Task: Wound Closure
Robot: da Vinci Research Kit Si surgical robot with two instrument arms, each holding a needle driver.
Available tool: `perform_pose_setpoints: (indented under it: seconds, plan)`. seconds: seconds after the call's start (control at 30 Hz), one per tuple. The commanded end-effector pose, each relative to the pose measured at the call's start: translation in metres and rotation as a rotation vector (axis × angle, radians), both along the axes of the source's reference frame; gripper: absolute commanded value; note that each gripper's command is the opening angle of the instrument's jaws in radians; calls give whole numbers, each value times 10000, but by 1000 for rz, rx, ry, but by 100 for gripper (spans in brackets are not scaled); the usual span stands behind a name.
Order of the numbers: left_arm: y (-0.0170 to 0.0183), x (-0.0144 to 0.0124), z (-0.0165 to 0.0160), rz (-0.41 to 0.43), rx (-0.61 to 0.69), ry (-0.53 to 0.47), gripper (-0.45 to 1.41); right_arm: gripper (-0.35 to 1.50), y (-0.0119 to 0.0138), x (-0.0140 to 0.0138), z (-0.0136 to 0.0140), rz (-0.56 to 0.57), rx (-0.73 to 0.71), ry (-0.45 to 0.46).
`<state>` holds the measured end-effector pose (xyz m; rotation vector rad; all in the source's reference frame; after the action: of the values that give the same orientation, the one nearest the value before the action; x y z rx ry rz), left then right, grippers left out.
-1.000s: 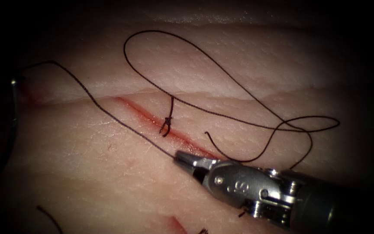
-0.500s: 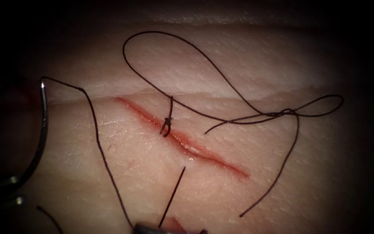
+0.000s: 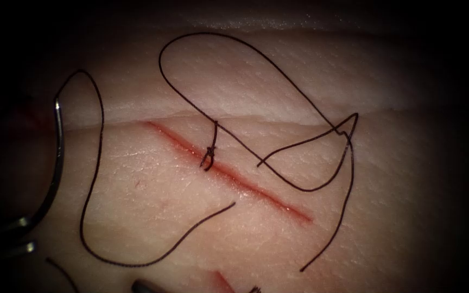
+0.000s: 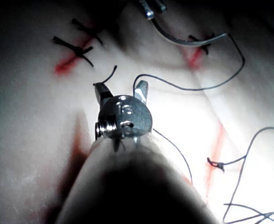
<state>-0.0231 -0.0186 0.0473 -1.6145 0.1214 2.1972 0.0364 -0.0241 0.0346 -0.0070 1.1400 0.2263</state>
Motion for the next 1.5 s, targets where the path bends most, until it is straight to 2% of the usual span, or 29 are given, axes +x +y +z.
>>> perform_pose_setpoints:
  seconds: [0.03,0.07,0.13,0.23,0.27,0.33,0.4,0.47,0.5,0.57,0.63,0.7,0.77,0.8,0.87,0.9,0.93,0.97,1.17,1.27,1.4,1.47,1.5]
  plan:
    - [-1,-5,6,1,0,-3,-45,145,13,-7,4,16,-25,-14]
    - [0,-5,7,2,0,-2,-45,143,21,-22,4,15,-40,-23]
    - [0,-4,8,2,-1,-2,-45,142,24,-28,4,16,-43,-25]
    - [0,-4,11,2,-2,-2,-45,128,35,-52,12,18,-66,-49]
    - [0,-4,12,2,-3,-1,-45,126,41,-60,23,38,-92,-99]
    - [0,-4,12,1,-3,-1,-45,128,43,-62,29,43,-99,-112]
    - [-1,-5,12,0,-4,0,-45,133,50,-62,61,59,-115,-136]
    - [-1,-5,13,2,-3,2,-45,133,52,-59,80,47,-119,-134]
    - [-1,-5,13,2,-3,2,-45,133,52,-59,80,47,-119,-134]
    - [-1,-5,12,2,-3,2,-45,133,55,-53,110,23,-128,-164]
    - [-1,-5,12,2,-3,2,-45,133,56,-52,118,15,-128,-171]
    - [-1,-5,12,3,-3,2,-45,133,60,-46,145,21,-142,-174]
    - [-1,-5,12,3,-3,2,-45,132,61,-46,149,20,-144,-172]
    - [-1,-4,12,3,-3,2,-45,125,63,-45,158,26,-144,-175]
    - [-1,-5,12,2,-3,3,-45,93,63,-46,163,26,-148,-176]
    - [-1,-5,13,2,-3,3,-45,79,62,-45,164,26,-149,-176]
    - [-1,-5,13,2,-4,3,-45,58,61,-45,165,26,-151,-177]
    - [-2,-5,13,2,-4,3,-45,-35,58,-45,166,2,-139,-165]
    - [-3,-6,12,3,-3,6,-45,-35,57,-44,168,-44,-113,-139]
    - [-3,-5,11,3,-3,6,-45,-35,47,-46,160,-55,-100,-118]
    - [-3,-5,12,3,-3,6,-45,-35,20,-42,132,-77,-85,-93]
    - [-2,-5,12,3,-3,6,-45,-35,-18,-32,88,-131,-71,-59]
    - [-2,-5,12,3,-3,6,-45,-35,-27,-30,77,-141,-65,-44]
